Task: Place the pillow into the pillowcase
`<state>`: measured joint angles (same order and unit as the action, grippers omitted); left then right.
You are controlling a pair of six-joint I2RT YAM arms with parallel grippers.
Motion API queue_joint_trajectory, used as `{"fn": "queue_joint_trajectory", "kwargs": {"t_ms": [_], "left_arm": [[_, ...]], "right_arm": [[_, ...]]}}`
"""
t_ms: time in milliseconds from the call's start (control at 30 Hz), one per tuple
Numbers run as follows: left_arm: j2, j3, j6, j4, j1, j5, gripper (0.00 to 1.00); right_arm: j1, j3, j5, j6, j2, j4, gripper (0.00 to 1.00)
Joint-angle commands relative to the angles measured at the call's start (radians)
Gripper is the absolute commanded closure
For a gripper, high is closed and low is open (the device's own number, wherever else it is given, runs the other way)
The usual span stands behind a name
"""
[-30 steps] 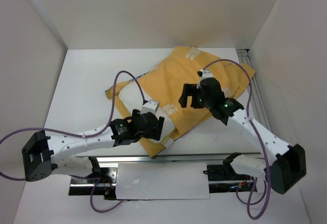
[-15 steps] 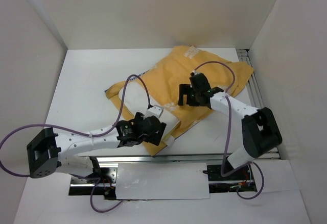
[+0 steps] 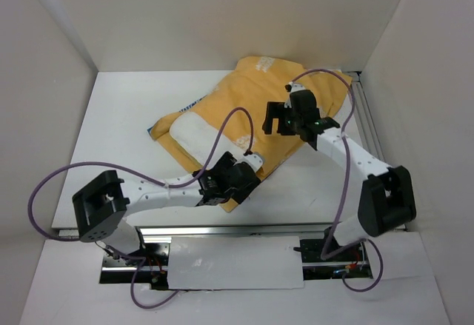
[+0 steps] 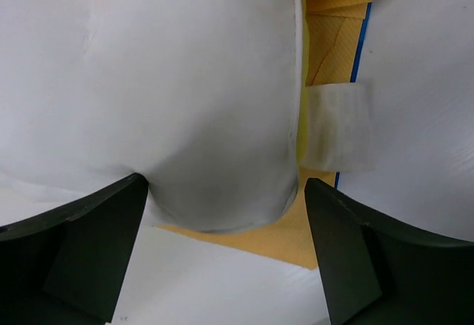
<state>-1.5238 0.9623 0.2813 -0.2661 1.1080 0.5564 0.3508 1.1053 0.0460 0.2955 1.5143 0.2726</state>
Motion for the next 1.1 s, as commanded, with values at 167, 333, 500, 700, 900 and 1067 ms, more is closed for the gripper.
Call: {"fn": "queue_joint_trajectory", "kwargs": {"t_ms": [167, 333, 500, 700, 900, 1067], "left_arm": [[-0.160, 0.099, -0.133, 0.136, -0.122, -0.191, 0.07], [-0.207, 0.131, -0.082, 0.122, -0.165, -0.242, 1.00], [-0.187, 0.182, -0.019, 0.091, -0.165, -0.210, 1.00], [-0.156, 0.231, 0.007, 0.028, -0.165, -0.210, 1.00], [-0.144, 0.240, 0.018, 0.010, -0.174, -0.190, 1.00], [-0.144, 0.240, 0.027, 0.010, -0.174, -0.214, 1.00]], "right_arm": [[0.005, -0.146, 0.012, 0.007, -0.273, 0.155, 0.00], [0.062, -0.248, 0.077, 0.007, -0.309, 0.174, 0.00], [0.189, -0.277, -0.088, -0.024, -0.276, 0.205, 0.01], [0.260, -0.268, -0.245, -0.024, -0.183, 0.119, 0.01], [0.295, -0.222, -0.207, -0.074, -0.071, 0.067, 0.03], [0.343, -0.286, -0.175, -0.049, -0.104, 0.018, 0.01]]}}
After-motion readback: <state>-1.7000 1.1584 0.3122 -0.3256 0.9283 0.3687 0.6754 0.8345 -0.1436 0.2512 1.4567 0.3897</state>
